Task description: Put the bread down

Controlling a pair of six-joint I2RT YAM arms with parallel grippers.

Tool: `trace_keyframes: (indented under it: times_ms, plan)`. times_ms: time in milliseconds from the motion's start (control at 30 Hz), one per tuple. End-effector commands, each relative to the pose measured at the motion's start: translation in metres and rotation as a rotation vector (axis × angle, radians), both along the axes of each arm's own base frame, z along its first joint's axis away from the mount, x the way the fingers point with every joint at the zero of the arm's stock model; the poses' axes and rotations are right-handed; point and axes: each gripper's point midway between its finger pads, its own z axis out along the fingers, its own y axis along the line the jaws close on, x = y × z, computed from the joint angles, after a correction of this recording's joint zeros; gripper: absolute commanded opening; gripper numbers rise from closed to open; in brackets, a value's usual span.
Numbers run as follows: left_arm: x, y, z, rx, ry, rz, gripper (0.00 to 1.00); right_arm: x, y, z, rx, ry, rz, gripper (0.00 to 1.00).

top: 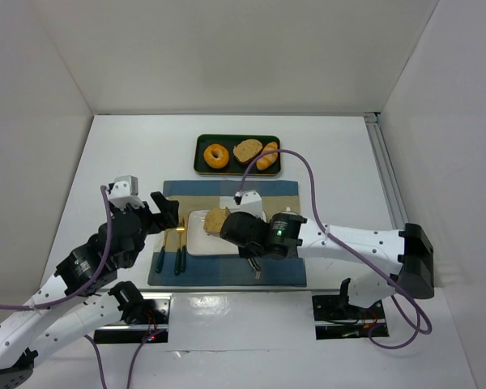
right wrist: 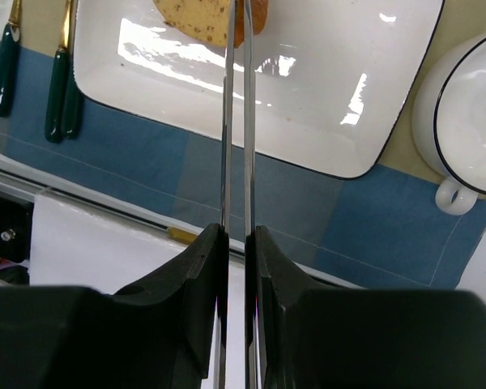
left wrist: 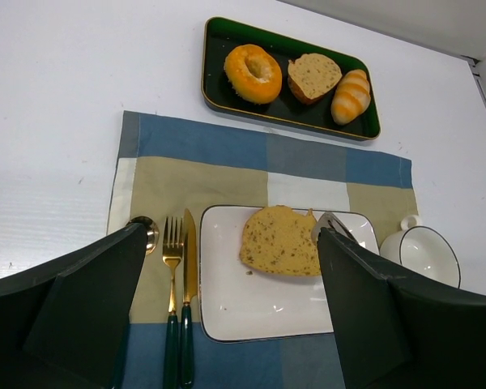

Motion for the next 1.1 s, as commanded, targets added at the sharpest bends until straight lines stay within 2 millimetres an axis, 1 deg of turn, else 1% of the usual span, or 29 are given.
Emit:
trace_keyframes:
  times_ms: [0,67,100,200,233,300,333,367,467,500,700,800,833,900,967,1067]
  plan:
    - [0.001,0.001,0.023,-0.032,-0.051,-0.003,1.0,-0.001,0.004,-0.004,0.013,0.001,-0.009,0.19]
    - [0.0,0.002,0.025,-0.039,-0.058,-0.003,1.0,0.0,0.003,-0.004,0.01,-0.007,-0.013,0.26]
    - [0.0,0.002,0.025,-0.039,-0.058,-0.003,1.0,0.001,0.006,-0.003,0.021,-0.01,-0.013,0.31]
    - [-0.001,0.003,0.023,-0.032,-0.051,-0.003,1.0,0.002,0.005,-0.003,0.018,-0.017,-0.018,0.37]
    - [-0.001,0.003,0.023,-0.032,-0.051,-0.003,1.0,0.002,0.005,-0.009,0.007,-0.014,-0.018,0.39]
    - [-0.001,0.003,0.023,-0.032,-0.051,-0.003,1.0,0.004,0.004,-0.008,0.004,-0.022,-0.022,0.42]
    - [-0.001,0.003,0.023,-0.032,-0.051,-0.003,1.0,0.004,0.005,-0.011,-0.005,-0.019,-0.022,0.43]
    - [-0.003,0.004,0.026,-0.039,-0.058,-0.003,1.0,0.003,0.003,-0.014,-0.008,-0.014,-0.029,0.43]
    - [-0.003,0.004,0.026,-0.039,-0.058,-0.003,1.0,0.004,0.005,-0.016,0.003,-0.017,-0.029,0.45]
    - [-0.004,0.006,0.028,-0.045,-0.064,-0.003,1.0,0.003,0.003,-0.02,-0.008,-0.014,-0.029,0.45]
    - [-0.005,0.004,0.026,-0.05,-0.055,-0.009,1.0,0.006,0.002,-0.021,-0.006,-0.027,-0.046,0.45]
    - [-0.005,0.004,0.026,-0.059,-0.054,-0.007,1.0,0.011,-0.004,-0.018,-0.027,-0.057,-0.065,0.45]
    - [-0.005,0.004,0.022,-0.052,-0.047,-0.007,1.0,0.011,-0.003,-0.016,-0.021,-0.054,-0.073,0.45]
    - [-0.005,0.004,0.022,-0.052,-0.047,-0.007,1.0,0.014,-0.01,-0.013,-0.04,-0.075,-0.086,0.46]
    - [-0.005,0.004,0.022,-0.052,-0.047,-0.007,1.0,0.015,-0.013,-0.013,-0.047,-0.08,-0.099,0.49]
    - [-0.005,0.002,0.022,-0.054,-0.045,-0.016,1.0,0.016,-0.02,-0.015,-0.042,-0.077,-0.118,0.49]
